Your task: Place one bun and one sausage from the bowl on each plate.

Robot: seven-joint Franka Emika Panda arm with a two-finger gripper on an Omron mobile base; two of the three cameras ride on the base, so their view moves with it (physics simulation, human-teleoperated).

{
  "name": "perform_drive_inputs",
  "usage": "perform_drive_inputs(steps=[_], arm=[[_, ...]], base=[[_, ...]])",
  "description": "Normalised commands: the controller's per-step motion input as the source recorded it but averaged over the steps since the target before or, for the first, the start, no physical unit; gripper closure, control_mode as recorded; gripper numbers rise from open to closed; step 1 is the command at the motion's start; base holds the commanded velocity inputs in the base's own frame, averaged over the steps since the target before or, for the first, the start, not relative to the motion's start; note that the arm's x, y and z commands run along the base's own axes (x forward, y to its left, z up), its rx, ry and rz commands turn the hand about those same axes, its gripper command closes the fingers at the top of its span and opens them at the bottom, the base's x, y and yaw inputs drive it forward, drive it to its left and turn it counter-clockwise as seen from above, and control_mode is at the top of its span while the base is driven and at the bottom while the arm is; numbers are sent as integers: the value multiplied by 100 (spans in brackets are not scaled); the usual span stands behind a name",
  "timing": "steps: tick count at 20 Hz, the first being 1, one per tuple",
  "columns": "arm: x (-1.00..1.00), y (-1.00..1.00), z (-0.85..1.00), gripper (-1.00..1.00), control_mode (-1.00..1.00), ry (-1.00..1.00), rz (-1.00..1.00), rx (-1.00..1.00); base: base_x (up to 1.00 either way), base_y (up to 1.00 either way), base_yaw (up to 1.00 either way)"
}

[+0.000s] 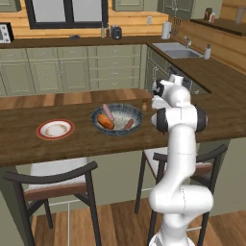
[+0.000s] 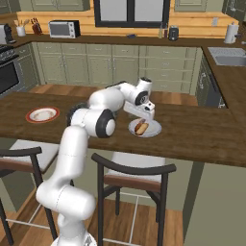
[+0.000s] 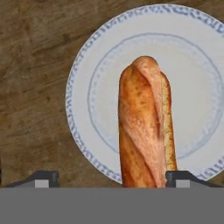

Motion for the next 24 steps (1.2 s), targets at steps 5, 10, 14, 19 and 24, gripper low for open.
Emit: perform_drive_inputs(steps=[5, 10, 14, 19, 24], arm=[[-71, 90, 41, -100, -100, -8, -5, -4], [-1, 94, 32, -100, -100, -7, 2, -3], [0, 87, 9, -100, -100, 4, 0, -2], [30, 56, 0, -100, -100, 14, 0, -2], [46, 53, 0, -100, -100, 0, 4, 0]], base=[[0, 0, 0], [0, 0, 0], [0, 0, 0], [0, 0, 0], [0, 0, 0]])
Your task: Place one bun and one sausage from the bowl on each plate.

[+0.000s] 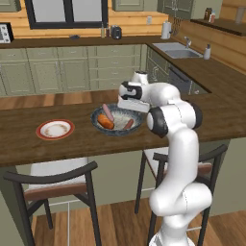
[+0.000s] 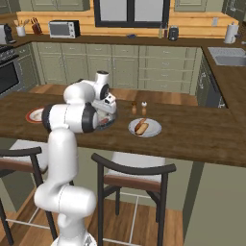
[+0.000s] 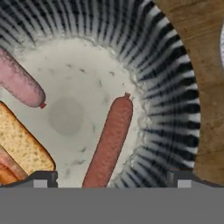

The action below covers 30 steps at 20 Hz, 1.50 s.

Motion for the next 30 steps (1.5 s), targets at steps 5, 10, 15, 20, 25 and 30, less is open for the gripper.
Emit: perform_drive_inputs(steps=[5, 10, 15, 20, 25, 30], arm=[[14, 36, 9, -100, -100, 13, 3, -1], [0, 2, 0, -100, -100, 35, -7, -4], [0, 0, -12, -100, -100, 24, -10, -3], [5, 0, -41, -100, -100, 2, -4, -5], [20, 0, -39, -100, -100, 0, 0, -7], [2, 0, -41, -100, -100, 0, 0, -3]], base=[[0, 0, 0], [0, 0, 0], [0, 0, 0], [0, 0, 0], [0, 0, 0], [0, 0, 0]])
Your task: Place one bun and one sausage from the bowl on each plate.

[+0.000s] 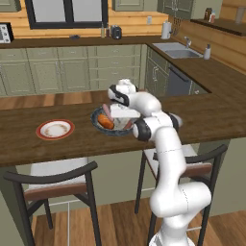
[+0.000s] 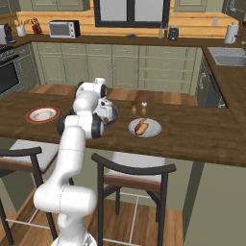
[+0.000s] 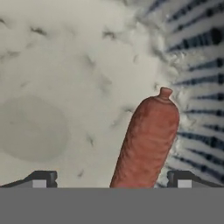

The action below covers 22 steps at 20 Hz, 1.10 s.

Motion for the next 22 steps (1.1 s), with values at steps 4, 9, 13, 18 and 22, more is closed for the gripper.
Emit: perform_drive_inputs(steps=[4, 9, 13, 18, 22], arm=[[0, 0, -31, -100, -100, 0, 0, 0], [0, 0, -21, -100, -100, 1, 0, 0], [0, 0, -13, -100, -100, 9, 0, -5], [0, -18, -16, -100, -100, 5, -4, -5], [0, -8, -23, -100, -100, 0, 0, -7]], base=[[0, 0, 0], [0, 0, 0], [0, 0, 0], [0, 0, 0], [0, 0, 0]])
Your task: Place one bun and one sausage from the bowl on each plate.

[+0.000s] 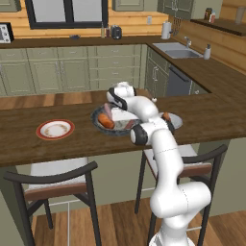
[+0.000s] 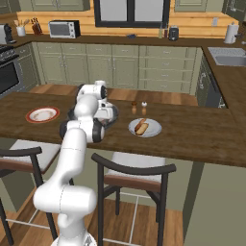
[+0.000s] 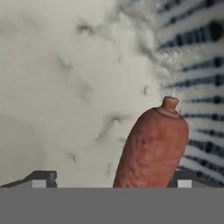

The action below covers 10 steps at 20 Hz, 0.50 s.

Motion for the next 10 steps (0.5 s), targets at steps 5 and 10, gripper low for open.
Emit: perform_drive_inputs(steps=[5, 10], arm=[[-9, -4, -37, -100, -100, -5, 0, -5], [-9, -1, -32, -100, -100, -22, 0, -6]], base=[[0, 0, 0], [0, 0, 0]])
